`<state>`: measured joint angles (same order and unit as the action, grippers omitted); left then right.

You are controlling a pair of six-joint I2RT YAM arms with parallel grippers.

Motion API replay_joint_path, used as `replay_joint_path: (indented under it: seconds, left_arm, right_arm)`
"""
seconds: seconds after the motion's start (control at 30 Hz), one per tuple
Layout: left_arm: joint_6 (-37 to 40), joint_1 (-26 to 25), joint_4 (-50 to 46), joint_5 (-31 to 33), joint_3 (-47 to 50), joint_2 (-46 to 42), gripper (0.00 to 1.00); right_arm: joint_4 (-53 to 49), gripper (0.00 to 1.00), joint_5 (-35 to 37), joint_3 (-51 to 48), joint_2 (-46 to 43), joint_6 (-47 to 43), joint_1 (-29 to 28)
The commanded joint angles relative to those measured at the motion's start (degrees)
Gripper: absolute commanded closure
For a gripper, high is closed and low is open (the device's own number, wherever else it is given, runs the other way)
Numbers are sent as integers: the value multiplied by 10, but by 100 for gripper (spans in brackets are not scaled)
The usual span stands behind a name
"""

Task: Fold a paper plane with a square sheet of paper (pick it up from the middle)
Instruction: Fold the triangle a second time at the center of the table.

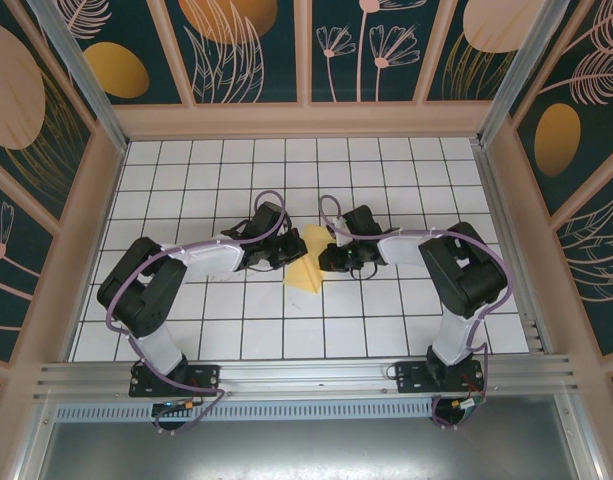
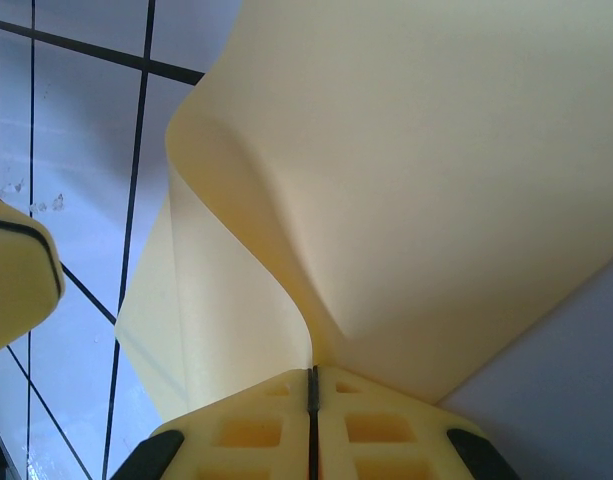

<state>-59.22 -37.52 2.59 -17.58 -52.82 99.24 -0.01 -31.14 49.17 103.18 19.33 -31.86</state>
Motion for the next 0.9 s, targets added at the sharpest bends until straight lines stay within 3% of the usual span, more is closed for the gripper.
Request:
replay_joint_path:
  seconds: [0.0, 0.13, 0.27, 0.37, 0.87]
  left_arm:
    - [-1, -3, -29, 11, 3, -6, 94]
    - [-23, -3, -23, 27, 48, -38, 96]
    - [-33, -3, -6, 3, 69, -29, 97]
    - [-31, -2, -6, -17, 63, -6, 98]
    - [-19, -3, -39, 5, 53, 21, 99]
  right_arm:
    - [-11, 91, 6, 8, 6, -18, 2]
    - [-9, 91, 0, 9, 10, -15, 2]
    - [-7, 91, 2, 6, 7, -13, 2]
    - [-9, 91, 3, 8, 4, -13, 1]
    - [-32, 91, 5, 38, 17, -28, 1]
